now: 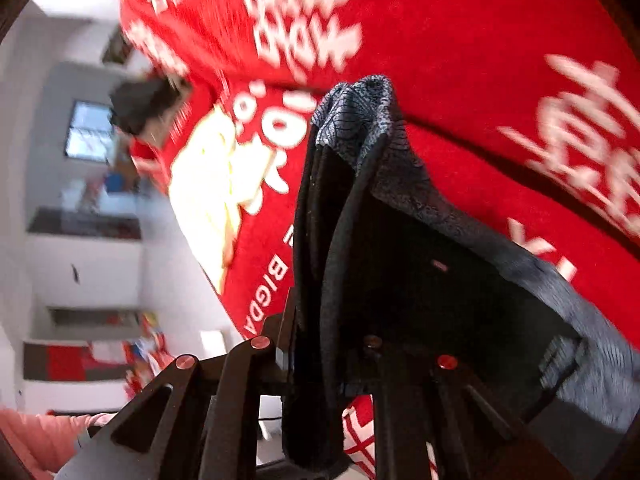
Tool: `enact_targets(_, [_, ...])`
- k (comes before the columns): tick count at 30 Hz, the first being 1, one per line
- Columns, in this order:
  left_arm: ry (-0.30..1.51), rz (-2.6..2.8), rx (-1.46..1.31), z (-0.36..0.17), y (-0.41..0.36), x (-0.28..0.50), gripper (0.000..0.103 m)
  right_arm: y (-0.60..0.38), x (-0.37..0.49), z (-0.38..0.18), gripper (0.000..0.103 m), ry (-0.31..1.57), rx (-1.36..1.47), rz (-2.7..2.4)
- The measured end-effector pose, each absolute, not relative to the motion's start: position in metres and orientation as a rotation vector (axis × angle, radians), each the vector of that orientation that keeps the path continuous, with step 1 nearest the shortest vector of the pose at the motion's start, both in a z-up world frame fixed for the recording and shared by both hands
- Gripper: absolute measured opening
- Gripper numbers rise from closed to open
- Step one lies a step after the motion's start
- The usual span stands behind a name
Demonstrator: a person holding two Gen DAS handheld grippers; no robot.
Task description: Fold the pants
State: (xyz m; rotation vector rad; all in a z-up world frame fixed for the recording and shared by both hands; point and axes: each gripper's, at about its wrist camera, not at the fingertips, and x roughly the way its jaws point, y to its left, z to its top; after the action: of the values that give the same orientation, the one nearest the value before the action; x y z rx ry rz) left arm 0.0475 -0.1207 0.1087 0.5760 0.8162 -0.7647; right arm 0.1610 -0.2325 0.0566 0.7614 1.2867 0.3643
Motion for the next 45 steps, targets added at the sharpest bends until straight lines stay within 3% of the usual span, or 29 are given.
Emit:
enact_targets(10, [0.784, -0.995, 0.709, 0.119, -0.235, -0.057, 0.036, -0.364, 0.013, 0.082, 0.016, 1.081, 0.951, 0.236])
enact_targets(16, [0.802, -1.076, 0.848, 0.076, -0.291, -0.113, 0.036, -0.434, -0.073, 0.039, 0.017, 1.080, 1.056, 0.123])
enact_targets(22, [0.860, -1.075, 0.976, 0.020, -0.322, -0.140, 0.036, -0.455, -0.106, -0.024, 0.019, 1.136, 1.087, 0.026])
enact_targets(23, [0.864, -1.068, 0.995, 0.016, -0.324, -0.141, 0.036, -0.458, -0.108, -0.035, 0.020, 1.148, 1.095, 0.020])
enact_targets(26, [0.899, -1.070, 1.005, 0.010, -0.325, -0.140, 0.055, -0.463, -0.114, -0.052, 0.025, 1.169, 1.090, 0.004])
enact_targets(38, [1.043, -0.930, 0.827, 0.049, -0.284, -0.083, 0.055, -0.465, -0.131, -0.022, 0.026, 1.252, 0.923, -0.222])
enact_targets(45, [1.237, -0.627, 0.628, 0.031, -0.253, -0.010, 0.055, -0.448, -0.117, 0.012, 0.026, 1.168, 0.858, -0.170])
